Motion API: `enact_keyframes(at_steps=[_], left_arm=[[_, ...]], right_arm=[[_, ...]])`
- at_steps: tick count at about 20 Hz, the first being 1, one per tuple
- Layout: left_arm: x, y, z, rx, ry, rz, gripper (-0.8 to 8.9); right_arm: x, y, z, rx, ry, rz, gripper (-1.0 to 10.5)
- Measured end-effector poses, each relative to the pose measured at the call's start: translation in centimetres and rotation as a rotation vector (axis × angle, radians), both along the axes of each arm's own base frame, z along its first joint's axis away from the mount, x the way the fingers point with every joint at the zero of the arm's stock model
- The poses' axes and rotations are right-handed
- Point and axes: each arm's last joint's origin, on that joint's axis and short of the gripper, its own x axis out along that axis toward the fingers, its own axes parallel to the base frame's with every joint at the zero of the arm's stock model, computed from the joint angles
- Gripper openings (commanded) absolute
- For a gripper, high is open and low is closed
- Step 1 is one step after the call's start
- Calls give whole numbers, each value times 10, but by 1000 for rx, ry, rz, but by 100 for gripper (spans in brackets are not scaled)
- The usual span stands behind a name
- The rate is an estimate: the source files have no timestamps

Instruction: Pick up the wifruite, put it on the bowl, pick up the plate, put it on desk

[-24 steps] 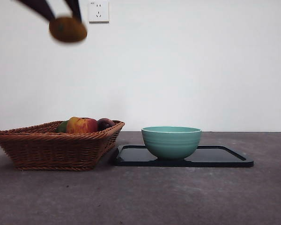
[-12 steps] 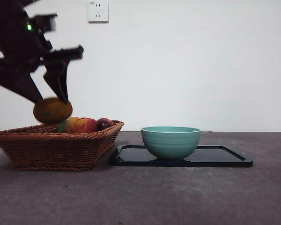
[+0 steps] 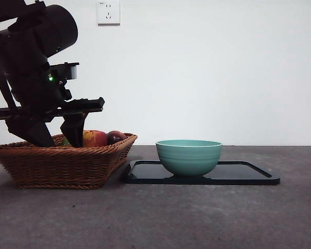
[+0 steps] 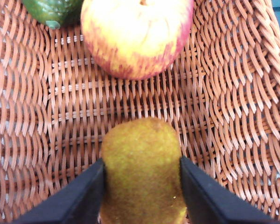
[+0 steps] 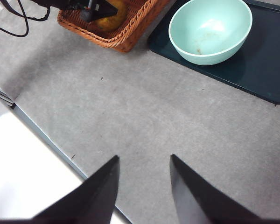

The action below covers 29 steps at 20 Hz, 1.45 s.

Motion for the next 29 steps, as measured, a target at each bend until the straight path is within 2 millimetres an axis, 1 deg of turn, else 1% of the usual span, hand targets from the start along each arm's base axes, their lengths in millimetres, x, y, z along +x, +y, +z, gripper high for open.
enact_keyframes(at_steps=[2, 7, 9, 12, 16, 19, 22, 25, 29], left_arm=[[-1, 0, -1, 4, 9, 0, 382], [-2, 1, -1, 11, 22, 0, 382], [-5, 2, 8, 0, -1, 0, 382], [-15, 7, 34, -34, -72, 0, 381], [-36, 14, 64, -80, -120, -39, 380], [-58, 19, 92, -206, -166, -156, 379], [-81, 24, 112, -318, -181, -305, 378], [-101, 30, 122, -363, -164, -430, 375], [-121, 37, 123, -356, -101, -551, 374]], right_arm=[[0, 0, 0, 0, 0, -1, 173], [0, 0, 0, 0, 0, -1, 173], [0, 0, 0, 0, 0, 0, 173], [0, 0, 0, 0, 0, 0, 173], [0, 0, 0, 0, -1, -1, 173], [0, 0, 0, 1, -4, -1, 173], [0, 0, 0, 0, -4, -2, 173], [0, 0, 0, -3, -5, -5, 173], [0, 0, 0, 1, 0, -11, 173]])
